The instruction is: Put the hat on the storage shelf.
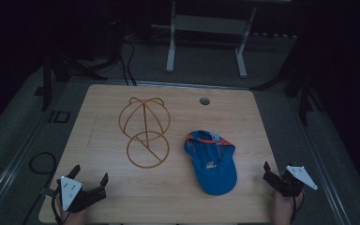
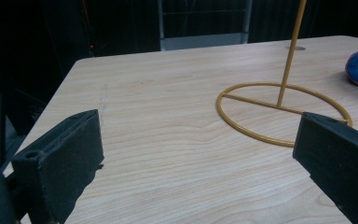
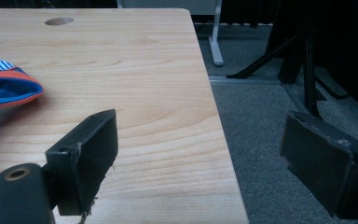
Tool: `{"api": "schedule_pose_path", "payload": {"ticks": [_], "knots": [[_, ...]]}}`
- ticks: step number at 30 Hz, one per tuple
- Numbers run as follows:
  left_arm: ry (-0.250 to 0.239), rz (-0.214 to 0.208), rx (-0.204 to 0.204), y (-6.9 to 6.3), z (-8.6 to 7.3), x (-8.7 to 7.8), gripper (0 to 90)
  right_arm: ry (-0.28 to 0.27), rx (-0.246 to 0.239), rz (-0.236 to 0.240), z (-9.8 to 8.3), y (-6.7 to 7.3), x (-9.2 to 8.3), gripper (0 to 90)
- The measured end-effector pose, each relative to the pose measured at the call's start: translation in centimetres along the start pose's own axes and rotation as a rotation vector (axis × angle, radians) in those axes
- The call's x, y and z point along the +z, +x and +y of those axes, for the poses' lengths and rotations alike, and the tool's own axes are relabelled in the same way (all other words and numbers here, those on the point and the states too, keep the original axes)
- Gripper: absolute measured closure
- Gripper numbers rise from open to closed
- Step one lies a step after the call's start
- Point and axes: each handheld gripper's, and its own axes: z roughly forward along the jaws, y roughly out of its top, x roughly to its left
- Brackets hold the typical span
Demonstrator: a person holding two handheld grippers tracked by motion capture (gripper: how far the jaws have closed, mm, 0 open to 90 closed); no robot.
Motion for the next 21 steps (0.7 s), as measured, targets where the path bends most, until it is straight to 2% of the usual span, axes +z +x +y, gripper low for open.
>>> {"api": "schedule_pose_path", "payload": {"ticks": [7, 8, 11, 15, 19, 21], "knots": [[0.004, 0.004, 0.007, -0.1, 0.1, -0.1, 2.0, 0.012, -0.006, 0.013, 0.2, 0.1, -0.1, 11.2], [0.002, 0.008, 0.025, -0.1, 0.2, -0.1, 2.0, 0.013, -0.024, 0.038, 0.5, 0.2, -0.2, 12.8], [0.007, 0.004, 0.017, -0.1, 0.2, -0.1, 2.0, 0.036, -0.034, 0.073, 1.1, 0.2, 0.0, 12.7], [0.005, -0.01, -0.006, -0.1, 0.2, -0.1, 2.0, 0.016, -0.027, 0.097, 2.6, 0.0, -0.3, 13.2], [0.021, 0.003, 0.015, -0.2, 0.2, 0.0, 2.0, 0.005, -0.029, 0.117, 4.3, -0.2, -0.5, 14.2], [0.013, 0.002, 0.014, -0.3, 0.3, -0.1, 2.0, 0.006, -0.024, 0.139, 5.2, -0.3, -0.5, 14.2]]}}
